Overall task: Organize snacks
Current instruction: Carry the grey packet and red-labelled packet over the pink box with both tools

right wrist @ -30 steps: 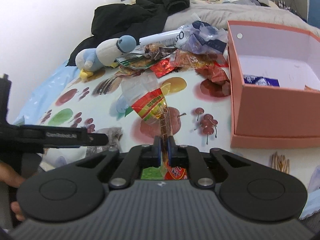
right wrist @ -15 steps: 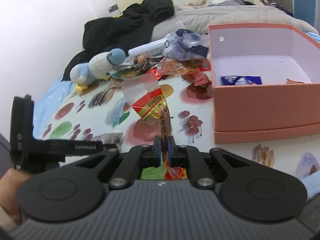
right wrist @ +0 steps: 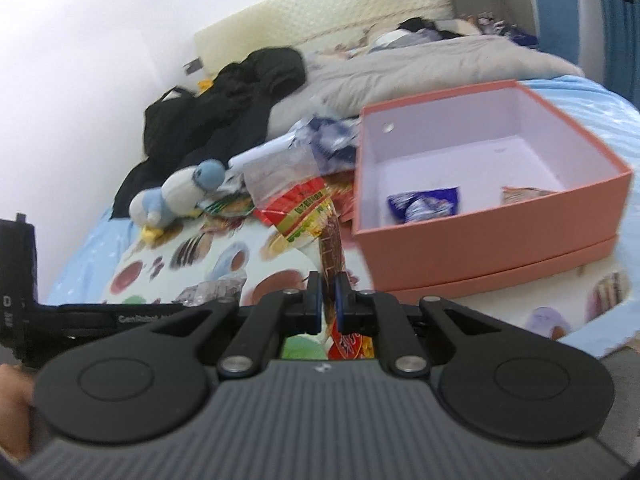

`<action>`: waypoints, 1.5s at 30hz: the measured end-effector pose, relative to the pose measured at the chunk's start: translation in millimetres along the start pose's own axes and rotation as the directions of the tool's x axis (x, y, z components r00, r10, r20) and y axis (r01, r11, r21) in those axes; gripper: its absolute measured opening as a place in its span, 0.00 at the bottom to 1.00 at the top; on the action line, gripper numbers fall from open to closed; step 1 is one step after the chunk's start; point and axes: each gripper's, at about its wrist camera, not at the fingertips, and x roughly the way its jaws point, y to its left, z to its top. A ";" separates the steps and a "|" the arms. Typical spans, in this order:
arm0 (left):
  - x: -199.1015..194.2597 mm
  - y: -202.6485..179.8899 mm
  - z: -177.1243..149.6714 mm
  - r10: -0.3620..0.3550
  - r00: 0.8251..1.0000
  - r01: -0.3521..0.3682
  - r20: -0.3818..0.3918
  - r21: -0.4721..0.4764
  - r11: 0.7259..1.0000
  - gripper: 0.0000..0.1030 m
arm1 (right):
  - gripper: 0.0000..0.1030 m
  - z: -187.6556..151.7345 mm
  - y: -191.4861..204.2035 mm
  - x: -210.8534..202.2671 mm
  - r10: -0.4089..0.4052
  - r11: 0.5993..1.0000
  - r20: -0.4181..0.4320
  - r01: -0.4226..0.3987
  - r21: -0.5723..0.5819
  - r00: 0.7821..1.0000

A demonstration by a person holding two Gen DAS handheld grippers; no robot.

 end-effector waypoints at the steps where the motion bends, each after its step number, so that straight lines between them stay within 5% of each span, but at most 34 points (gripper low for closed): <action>1: -1.8 -7.0 1.5 -0.012 1.000 0.012 0.004 0.009 1.000 0.40 | 0.09 1.4 -2.4 -4.3 -0.009 1.000 0.005 0.009 0.011 1.000; 12: -8.7 -77.3 36.8 -0.138 0.989 0.129 0.059 0.139 0.982 0.40 | 0.09 16.1 -30.9 -37.8 -0.081 0.995 0.100 0.075 0.062 0.992; 23: 49.2 -157.1 121.9 -0.231 0.969 0.203 0.082 0.261 0.944 0.40 | 0.09 85.5 -83.4 -19.1 -0.180 0.984 0.239 0.171 0.057 0.954; 29: 88.3 -183.8 166.2 -0.188 0.980 0.160 0.065 0.299 0.941 0.40 | 0.10 113.6 -113.6 21.7 -0.198 0.980 0.189 0.194 0.041 0.962; 35: 138.8 -183.4 203.6 -0.130 0.991 0.135 -0.034 0.274 0.952 0.40 | 0.10 123.9 -145.2 75.1 -0.198 0.979 0.041 0.195 0.062 0.979; 39: 169.2 -176.7 202.2 -0.081 0.987 0.118 -0.142 0.274 0.954 0.40 | 0.11 125.5 -160.5 103.9 -0.225 0.973 -0.044 0.227 0.045 0.973; 45: 185.9 -161.2 191.3 -0.065 0.982 0.105 -0.176 0.229 0.968 0.40 | 0.12 115.4 -174.0 114.1 -0.254 0.963 -0.099 0.261 0.064 0.962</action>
